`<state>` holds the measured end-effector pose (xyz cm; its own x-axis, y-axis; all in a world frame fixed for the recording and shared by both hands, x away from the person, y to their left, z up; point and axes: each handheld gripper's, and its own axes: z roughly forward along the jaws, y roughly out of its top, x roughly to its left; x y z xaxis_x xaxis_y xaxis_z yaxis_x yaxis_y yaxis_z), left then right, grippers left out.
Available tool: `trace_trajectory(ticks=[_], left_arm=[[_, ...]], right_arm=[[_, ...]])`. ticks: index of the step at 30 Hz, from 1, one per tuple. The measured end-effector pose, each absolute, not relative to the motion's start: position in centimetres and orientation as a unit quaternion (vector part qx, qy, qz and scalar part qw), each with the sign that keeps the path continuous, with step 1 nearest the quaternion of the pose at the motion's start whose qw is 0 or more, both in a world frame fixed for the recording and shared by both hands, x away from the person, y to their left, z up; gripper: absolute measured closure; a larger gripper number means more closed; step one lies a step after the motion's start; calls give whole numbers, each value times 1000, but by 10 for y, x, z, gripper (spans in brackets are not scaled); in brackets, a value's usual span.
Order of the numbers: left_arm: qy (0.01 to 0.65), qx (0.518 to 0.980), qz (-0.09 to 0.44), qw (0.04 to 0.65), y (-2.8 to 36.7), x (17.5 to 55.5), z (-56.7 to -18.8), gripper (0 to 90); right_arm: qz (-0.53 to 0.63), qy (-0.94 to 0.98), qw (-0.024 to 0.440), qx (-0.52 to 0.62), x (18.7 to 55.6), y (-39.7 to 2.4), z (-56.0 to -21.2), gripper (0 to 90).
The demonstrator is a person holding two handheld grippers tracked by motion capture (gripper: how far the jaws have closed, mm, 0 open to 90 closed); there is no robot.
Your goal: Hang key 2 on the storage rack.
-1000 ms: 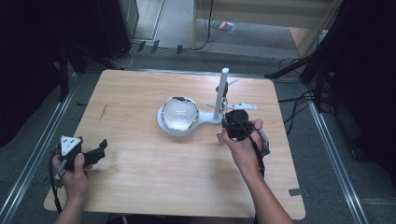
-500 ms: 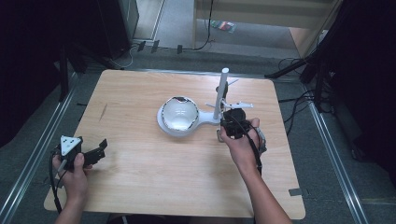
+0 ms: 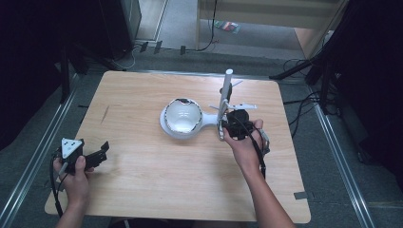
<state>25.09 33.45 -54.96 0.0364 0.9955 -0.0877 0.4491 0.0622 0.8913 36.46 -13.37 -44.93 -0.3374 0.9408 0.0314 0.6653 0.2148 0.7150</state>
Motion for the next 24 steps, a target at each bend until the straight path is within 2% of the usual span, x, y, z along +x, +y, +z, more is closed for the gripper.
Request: trace_trajectory(ticks=[4,8,14,17,21,24], left_arm=[[606,594,338,407,335,251,-550,81],[606,595,338,406,335,251,-550,81],[605,597,339,403,334,251,-550,81],[605,597,339,403,334,251,-550,81],[604,598,340,403,334,251,-550,81],[604,598,340,403,334,251,-550,81]], right_arm=[[326,751,215,532,362,-135,-449,653],[334,749,222,527,359,-138,-449,543],[356,757,238,494,354,-145,-457,267],[335,770,236,489,349,-145,-459,182],[332,768,255,484,337,-143,-464,0],[336,765,269,478,329,-144,-467,0]])
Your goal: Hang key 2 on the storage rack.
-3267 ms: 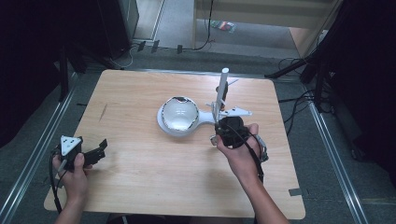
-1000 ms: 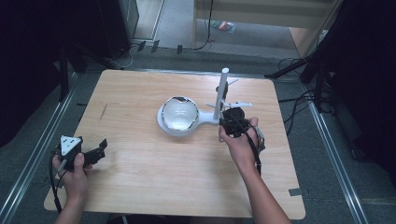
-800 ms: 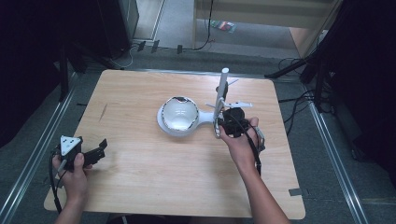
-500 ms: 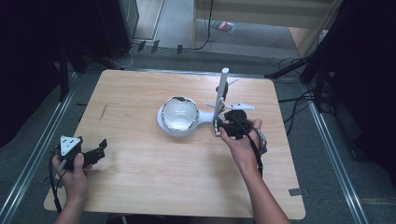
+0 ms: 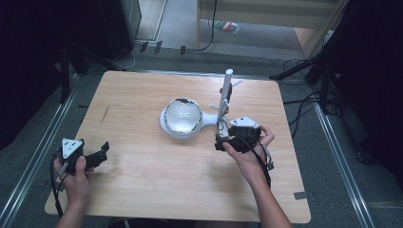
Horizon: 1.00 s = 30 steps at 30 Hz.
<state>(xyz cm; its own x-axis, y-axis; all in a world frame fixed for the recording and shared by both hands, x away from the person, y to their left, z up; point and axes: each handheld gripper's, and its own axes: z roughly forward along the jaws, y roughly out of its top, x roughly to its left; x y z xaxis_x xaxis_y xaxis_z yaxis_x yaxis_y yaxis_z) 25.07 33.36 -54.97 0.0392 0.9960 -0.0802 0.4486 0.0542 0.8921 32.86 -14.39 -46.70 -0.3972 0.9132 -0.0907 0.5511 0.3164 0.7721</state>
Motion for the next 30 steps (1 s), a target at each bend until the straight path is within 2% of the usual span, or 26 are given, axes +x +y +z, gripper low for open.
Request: trace_trajectory(ticks=[11,30], left_arm=[[604,598,340,403,334,251,-550,81],[604,598,341,402,333,251,-550,81]], right_arm=[[338,758,274,485,314,-155,-476,0],[330,732,273,530,298,-199,-495,0]])
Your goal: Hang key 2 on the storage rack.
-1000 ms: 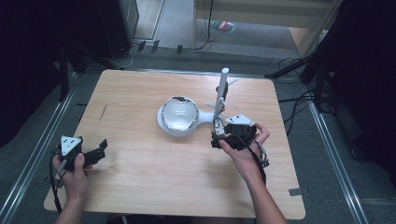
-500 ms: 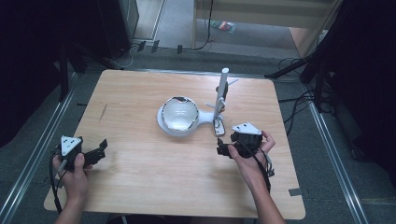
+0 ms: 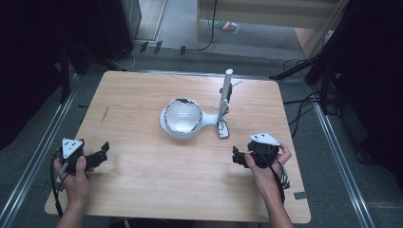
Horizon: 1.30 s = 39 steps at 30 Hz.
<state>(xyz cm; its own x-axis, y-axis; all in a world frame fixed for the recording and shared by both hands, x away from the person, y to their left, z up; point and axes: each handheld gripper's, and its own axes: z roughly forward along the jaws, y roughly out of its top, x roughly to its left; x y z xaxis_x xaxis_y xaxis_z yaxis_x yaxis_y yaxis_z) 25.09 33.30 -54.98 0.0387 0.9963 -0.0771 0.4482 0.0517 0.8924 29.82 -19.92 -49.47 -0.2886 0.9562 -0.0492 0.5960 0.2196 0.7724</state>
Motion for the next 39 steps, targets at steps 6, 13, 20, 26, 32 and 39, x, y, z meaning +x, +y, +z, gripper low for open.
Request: trace_trajectory(ticks=[6,13,20,26,32,39], left_arm=[[604,598,341,401,333,251,-550,81],[604,599,342,400,332,251,-550,81],[603,601,343,398,332,251,-550,82],[603,602,344,396,332,251,-550,83],[602,602,344,396,332,251,-550,83],[602,602,344,396,332,251,-550,83]], right_arm=[[325,726,278,539,293,-213,-498,0],[311,714,289,557,286,-230,-505,0],[304,709,289,567,278,-245,-512,0],[302,701,294,575,273,-258,-519,0],[301,698,296,579,268,-271,-528,0],[292,686,296,597,259,-290,-539,0]])
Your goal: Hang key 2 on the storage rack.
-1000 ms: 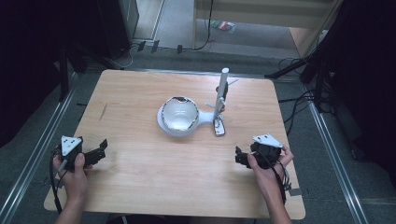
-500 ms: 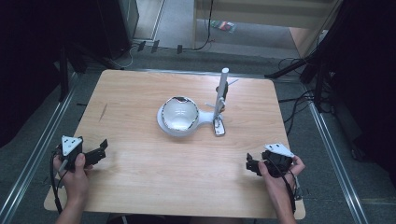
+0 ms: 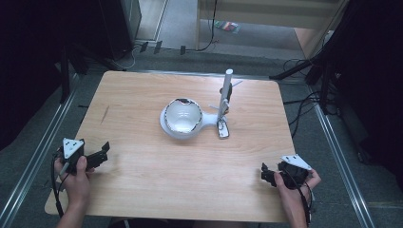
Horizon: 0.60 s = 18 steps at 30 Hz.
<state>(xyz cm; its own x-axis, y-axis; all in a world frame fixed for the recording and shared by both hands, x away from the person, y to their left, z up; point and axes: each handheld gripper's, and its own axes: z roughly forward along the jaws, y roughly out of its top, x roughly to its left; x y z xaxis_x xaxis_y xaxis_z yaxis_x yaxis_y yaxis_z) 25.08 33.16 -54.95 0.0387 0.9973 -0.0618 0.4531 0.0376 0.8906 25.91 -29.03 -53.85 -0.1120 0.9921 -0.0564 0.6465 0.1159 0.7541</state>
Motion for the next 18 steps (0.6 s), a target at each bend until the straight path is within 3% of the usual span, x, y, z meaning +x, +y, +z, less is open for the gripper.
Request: trace_trajectory(ticks=[18], left_arm=[[601,606,345,391,330,252,-550,84]], right_arm=[[315,658,299,615,228,-333,-544,0]])
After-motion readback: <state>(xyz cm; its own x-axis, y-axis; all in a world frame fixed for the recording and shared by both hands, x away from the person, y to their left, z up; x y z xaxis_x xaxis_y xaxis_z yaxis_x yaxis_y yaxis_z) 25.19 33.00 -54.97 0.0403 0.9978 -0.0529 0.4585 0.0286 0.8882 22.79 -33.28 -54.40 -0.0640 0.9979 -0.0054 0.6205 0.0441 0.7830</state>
